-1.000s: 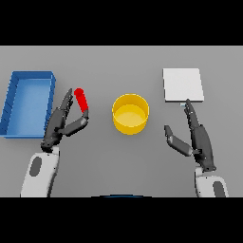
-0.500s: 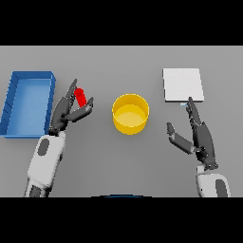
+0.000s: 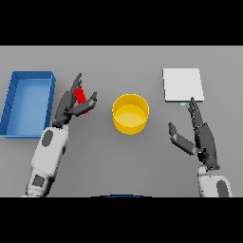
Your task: Pick up the red beaker and tilt it to pour out 1 green nut into yellow bowl. Pick up the yellow bowl and place it on the metallic measuring scale.
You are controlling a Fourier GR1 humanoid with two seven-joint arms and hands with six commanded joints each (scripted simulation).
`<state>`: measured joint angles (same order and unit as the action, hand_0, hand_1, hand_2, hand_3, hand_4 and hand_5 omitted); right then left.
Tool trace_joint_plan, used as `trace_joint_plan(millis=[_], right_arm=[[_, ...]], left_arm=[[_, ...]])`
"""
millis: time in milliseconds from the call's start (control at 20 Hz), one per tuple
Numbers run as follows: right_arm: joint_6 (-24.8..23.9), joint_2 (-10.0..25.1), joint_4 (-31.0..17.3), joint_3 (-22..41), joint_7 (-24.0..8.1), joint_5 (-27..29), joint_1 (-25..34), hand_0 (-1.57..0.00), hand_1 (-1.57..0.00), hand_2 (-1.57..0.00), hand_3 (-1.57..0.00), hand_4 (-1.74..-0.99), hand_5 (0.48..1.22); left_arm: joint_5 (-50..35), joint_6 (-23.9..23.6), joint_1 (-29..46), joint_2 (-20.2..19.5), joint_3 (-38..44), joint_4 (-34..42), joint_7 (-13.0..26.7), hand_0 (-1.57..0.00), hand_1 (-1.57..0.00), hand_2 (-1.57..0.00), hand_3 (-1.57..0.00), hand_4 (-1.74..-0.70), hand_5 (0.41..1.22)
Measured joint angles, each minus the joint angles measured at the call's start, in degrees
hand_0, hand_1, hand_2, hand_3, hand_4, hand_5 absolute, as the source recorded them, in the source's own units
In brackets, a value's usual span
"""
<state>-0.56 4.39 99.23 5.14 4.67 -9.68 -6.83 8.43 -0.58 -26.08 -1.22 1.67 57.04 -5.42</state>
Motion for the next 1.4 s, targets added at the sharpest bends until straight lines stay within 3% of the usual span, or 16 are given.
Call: trace_joint_plan(millis=[50, 100, 200, 300, 450, 500, 600, 900, 950, 1100, 1250, 1400], right_arm=[[-0.27, -0.02, -0.03, 0.06, -0.21, -0.35, 0.49, 0.0, 0.0, 0.0, 0.0, -1.291, 0.684], [0.07, 0.47, 0.87, -0.1, 0.25, -0.03, 0.04, 0.0, 0.0, 0.0, 0.0, -1.289, 0.684], [0.32, 0.25, 0.02, 0.16, 0.75, -0.22, -1.01, 0.0, 0.0, 0.0, 0.0, -1.285, 0.683], [0.32, 0.11, 0.07, 0.2, 0.44, -0.1, -0.19, 0.0, 0.0, 0.0, 0.0, -1.287, 0.684], [-0.03, -0.34, 0.14, 0.62, 0.27, -0.6, 0.05, 0.0, 0.0, 0.0, 0.0, -1.293, 0.682], [-0.1, -0.69, -0.46, 0.88, 0.4, -0.88, -0.13, 0.0, 0.0, 0.0, 0.0, -1.296, 0.681], [0.47, -0.5, 0.22, 0.75, 1.02, -0.07, -0.56, 0.0, 0.0, 0.0, 0.0, -1.296, 0.682], [-0.32, -0.45, -1.69, 1.11, 0.81, -1.94, 1.66, 0.0, 0.0, 0.0, 0.0, -1.258, 0.669], [-0.45, -0.5, -1.23, 1.09, 2.03, -1.88, 0.73, 0.0, 0.0, 0.0, 0.0, -1.255, 0.672], [-0.72, -0.75, -1.18, 1.96, 1.89, -3.23, 0.81, 0.0, 0.0, 0.0, 0.0, -1.249, 0.679], [-1.27, -0.04, -0.49, 1.97, 1.29, -4.5, 0.12, 0.0, 0.0, 0.0, 0.0, -1.243, 0.691], [-1.34, -0.3, 0.2, 2.12, 1.6, -4.38, -0.36, 0.0, 0.0, 0.0, 0.0, -1.243, 0.7]], left_arm=[[-0.2, -0.45, -0.39, 0.67, 0.12, -0.1, 0.08, -0.08, -0.08, -0.12, -0.08, -1.42, 0.77], [-0.24, -1.07, -0.91, 1.18, 0.43, -1.1, 0.08, -0.25, -0.28, -0.31, -0.22, -1.44, 0.795], [-0.82, -2.75, -2.0, 2.05, 1.46, -1.64, 0.81, -0.68, -0.7, -0.71, -0.71, -1.44, 0.949], [1.39, -5.53, -3.76, 1.85, 1.58, -3.95, 1.37, -1.0, -1.01, -1.02, -1.02, -1.44, 1.047], [2.48, -5.91, -3.17, 2.92, 1.63, -4.5, -3.47, -1.28, -1.29, -1.29, -1.29, -1.45, 1.132], [2.89, -6.07, -3.27, 3.08, 1.69, -4.57, -3.6, -1.34, -1.34, -1.35, -1.34, -1.51, 1.132], [2.48, -6.75, -3.34, 3.27, 2.17, -5.12, -6.18, -1.42, -1.42, -1.43, -1.43, -1.59, 1.123], [0.71, -7.76, -3.39, 1.85, 1.0, -0.11, -4.39, -1.53, -1.53, -1.53, -1.53, -1.7, 1.098], [0.91, -8.17, -2.8, 1.68, 0.27, 1.71, -4.83, -1.54, -1.54, -1.54, -1.54, -1.71, 1.097], [3.55, -8.73, -3.83, 0.15, -3.18, 6.17, -0.76, -1.55, -1.56, -1.56, -1.56, -1.72, 1.107], [9.56, -5.32, -6.12, -4.17, -9.92, 8.96, 6.01, -1.56, -1.56, -1.56, -1.56, -1.73, 1.121], [12.65, -3.45, -6.62, -6.54, -13.81, 9.75, 8.01, -1.56, -1.56, -1.56, -1.56, -1.73, 1.115]])
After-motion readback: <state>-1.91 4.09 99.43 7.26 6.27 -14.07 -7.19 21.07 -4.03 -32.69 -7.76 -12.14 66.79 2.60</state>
